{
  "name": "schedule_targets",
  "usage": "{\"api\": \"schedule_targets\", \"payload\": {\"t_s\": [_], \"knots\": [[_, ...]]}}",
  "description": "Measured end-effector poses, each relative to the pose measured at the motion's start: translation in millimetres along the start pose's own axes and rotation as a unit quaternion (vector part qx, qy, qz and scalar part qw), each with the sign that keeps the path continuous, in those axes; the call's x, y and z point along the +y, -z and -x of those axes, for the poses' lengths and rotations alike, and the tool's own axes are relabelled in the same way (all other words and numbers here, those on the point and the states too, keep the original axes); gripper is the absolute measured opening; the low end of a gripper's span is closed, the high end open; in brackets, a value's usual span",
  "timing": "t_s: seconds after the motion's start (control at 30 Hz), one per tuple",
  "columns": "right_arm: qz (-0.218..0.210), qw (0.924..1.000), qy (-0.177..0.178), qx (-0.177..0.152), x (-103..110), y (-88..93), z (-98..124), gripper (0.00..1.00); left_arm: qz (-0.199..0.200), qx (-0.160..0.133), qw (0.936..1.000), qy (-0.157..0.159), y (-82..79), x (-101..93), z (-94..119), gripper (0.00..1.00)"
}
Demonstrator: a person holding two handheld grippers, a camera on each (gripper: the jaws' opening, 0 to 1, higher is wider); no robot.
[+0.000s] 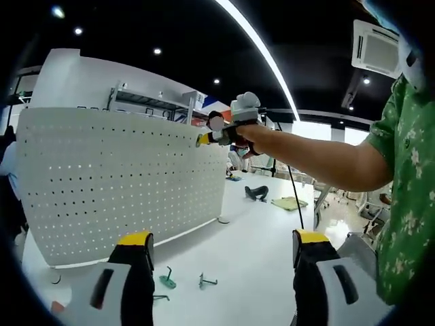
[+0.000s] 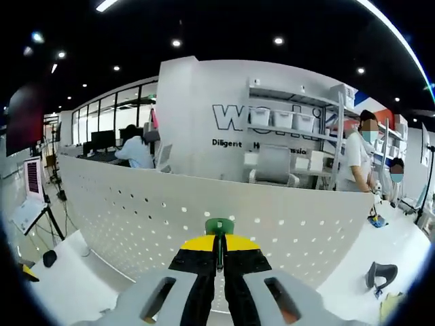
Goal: Insert the hook assembly into the mounting plate slot until the hook locks in place.
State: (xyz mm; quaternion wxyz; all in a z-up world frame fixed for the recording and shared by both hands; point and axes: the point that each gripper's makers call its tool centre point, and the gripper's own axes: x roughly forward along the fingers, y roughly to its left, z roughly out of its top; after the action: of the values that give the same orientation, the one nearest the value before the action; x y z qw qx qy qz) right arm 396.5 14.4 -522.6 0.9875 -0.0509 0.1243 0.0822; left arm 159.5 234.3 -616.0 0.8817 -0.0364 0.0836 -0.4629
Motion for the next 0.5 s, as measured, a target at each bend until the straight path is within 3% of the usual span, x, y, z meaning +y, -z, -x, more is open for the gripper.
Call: {"api": "schedule_targets", "payload": {"t_s": [0.5], "knots": [[0.0, 0.9998, 0.009, 0.019, -8.8, 1.9, -9.8, 0.01, 0.003, -0.002, 1.0, -0.001, -0.3, 3.3, 0.5, 0.85]]}}
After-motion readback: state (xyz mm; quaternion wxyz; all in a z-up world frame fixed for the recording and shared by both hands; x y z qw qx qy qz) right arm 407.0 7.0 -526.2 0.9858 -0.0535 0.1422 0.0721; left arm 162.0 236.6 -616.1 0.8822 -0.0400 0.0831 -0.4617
